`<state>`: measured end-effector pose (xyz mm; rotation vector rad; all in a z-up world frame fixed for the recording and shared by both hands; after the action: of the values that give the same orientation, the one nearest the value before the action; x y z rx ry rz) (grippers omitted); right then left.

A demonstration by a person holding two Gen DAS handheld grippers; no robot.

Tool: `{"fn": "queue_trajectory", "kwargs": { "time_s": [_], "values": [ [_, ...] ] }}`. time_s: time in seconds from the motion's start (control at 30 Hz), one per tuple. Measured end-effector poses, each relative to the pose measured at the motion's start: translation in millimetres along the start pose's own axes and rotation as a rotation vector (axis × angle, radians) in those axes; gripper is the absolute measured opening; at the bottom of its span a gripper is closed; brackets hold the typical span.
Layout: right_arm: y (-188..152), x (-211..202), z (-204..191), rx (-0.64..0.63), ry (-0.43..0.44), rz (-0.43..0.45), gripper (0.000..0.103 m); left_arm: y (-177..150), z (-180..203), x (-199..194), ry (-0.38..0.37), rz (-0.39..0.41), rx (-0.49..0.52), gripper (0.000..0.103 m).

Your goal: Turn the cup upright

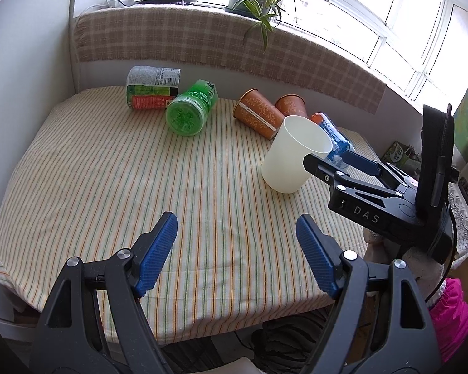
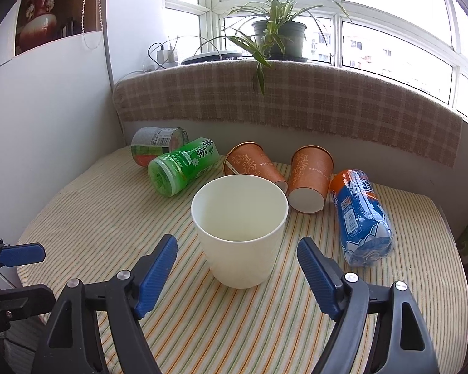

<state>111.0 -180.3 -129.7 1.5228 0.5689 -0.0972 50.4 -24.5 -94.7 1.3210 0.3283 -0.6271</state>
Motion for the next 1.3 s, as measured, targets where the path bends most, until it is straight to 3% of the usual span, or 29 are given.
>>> {"fn": "queue_trajectory", "kwargs": {
  "time_s": [0.3,0.5,0.67,0.83,0.97,1.1,1.3],
  "values": [
    [-8,-29,11,0.079,-0.023,-0.022,0.082,18,-2,-7,0.068,0.105,0.057,0.081],
    [-4,-55,17,0.099,-0.102,0.015,0.083,29,-1,-22,0.119,0.224,0.094,0.081],
    [6,-82,21,0.102,-0.171,0.109,0.089,39,-1,-42,0.156,0.358,0.111,0.081],
    [19,-105,23,0.086,-0.244,0.211,0.092,45,-2,-59,0.169,0.454,0.108,0.088],
    [27,-119,21,0.068,-0.3,0.29,0.099,47,-2,-67,0.178,0.506,0.116,0.089],
    [31,-129,17,0.05,-0.339,0.346,0.103,43,-1,-73,0.179,0.543,0.118,0.099],
    [31,-134,13,0.048,-0.352,0.374,0.103,39,4,-80,0.191,0.585,0.145,0.102]
  ]
}}
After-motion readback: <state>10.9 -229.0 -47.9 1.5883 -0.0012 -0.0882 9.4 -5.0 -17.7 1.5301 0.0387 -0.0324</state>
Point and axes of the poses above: each gripper's, at about its wrist camera, not at the fingertips, and x roughly the way its jaws point, z to its right, y to its top, the point moved 3 cm from there along x, roughly the way its jaws point, and after that the axes turned 12 degrees about z, right-handed, at the moved point
